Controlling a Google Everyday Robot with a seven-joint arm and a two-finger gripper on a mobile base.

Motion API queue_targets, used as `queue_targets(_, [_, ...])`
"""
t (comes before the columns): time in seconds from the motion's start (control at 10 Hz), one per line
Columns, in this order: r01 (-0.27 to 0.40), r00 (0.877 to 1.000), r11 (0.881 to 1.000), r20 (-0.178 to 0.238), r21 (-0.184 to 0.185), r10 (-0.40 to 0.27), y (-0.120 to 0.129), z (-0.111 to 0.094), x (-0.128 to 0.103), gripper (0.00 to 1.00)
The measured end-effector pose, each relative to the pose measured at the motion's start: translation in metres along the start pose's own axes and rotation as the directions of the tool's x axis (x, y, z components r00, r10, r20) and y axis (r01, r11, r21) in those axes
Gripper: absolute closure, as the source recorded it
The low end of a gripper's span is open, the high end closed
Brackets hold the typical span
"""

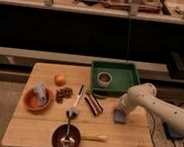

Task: Wipe table surface with sponge

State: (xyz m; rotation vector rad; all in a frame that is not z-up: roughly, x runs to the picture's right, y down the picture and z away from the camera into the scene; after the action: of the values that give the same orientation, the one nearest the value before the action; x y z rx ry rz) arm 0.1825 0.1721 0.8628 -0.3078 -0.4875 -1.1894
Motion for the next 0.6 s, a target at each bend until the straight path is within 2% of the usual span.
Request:
queue_targets(0.1, [0.042,0.999,0.999,0.013,0.013,-0.042,-0.014,0.001,-0.018,1.0])
queue_targets(0.3, [0.086,0.995,0.996,0.038,0.014,-0.087,-0.018,-0.002,-0.049,1.0])
queue_targets(0.5, [0.101,0.993,0.995,0.053,-0.005,-0.101,-0.004,-0.013,-0.072,1.0])
queue_targets(0.6, [0.091,0.994,0.996,0.054,-0.014,-0.09,0.006,-0.018,-0.076,1.0])
